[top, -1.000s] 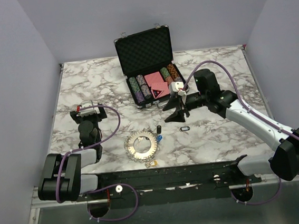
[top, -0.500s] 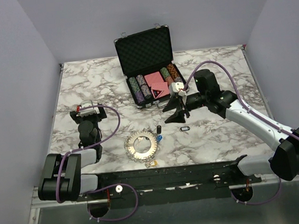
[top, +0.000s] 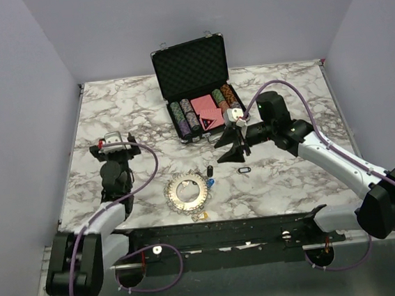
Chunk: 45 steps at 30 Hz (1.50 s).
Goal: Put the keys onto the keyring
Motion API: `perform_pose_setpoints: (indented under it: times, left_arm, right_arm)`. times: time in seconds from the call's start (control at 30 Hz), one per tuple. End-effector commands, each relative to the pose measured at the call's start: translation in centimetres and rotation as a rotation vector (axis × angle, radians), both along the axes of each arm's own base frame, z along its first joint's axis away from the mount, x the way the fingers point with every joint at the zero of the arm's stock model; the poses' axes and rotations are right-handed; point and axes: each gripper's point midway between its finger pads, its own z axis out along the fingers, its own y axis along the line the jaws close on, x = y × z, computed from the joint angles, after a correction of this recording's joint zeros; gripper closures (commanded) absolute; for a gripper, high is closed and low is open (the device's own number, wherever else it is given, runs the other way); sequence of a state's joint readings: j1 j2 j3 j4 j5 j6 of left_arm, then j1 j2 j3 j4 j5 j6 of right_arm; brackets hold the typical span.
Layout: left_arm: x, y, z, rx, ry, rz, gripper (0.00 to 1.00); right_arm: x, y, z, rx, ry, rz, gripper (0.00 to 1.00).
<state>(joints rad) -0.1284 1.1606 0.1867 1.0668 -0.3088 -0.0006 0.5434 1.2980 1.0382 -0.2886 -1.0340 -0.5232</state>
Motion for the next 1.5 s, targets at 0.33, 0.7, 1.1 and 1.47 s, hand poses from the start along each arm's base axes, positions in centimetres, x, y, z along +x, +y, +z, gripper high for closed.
perform_pose_setpoints:
  times: [0.33, 0.7, 1.1, 1.47]
  left_arm:
    - [-7.1, -4.0, 14.7, -0.136, -0.031, -0.24, 0.01]
    - [-11.8, -5.7, 12.0, -0.19, 0.084, -0.356, 0.01]
    - [-14.6, -1.0, 11.2, -0.247, 0.002, -0.12, 0.01]
    - [-13.3, -1.5, 9.1, -0.289, 0.185, -0.094, 0.01]
  right_arm:
    - [-1.5, 0.7, -2.2, -0.054, 0.05, 0.13, 0.42]
    - [-8.4, 7.5, -9.1, -0.336, -0.038, 0.452, 0.42]
    - [-9.8, 12.6, -14.9, -0.434, -0.111, 0.564, 0.47]
    - [-9.6, 15.6, -17.6, -0.48, -0.145, 0.614, 0.51]
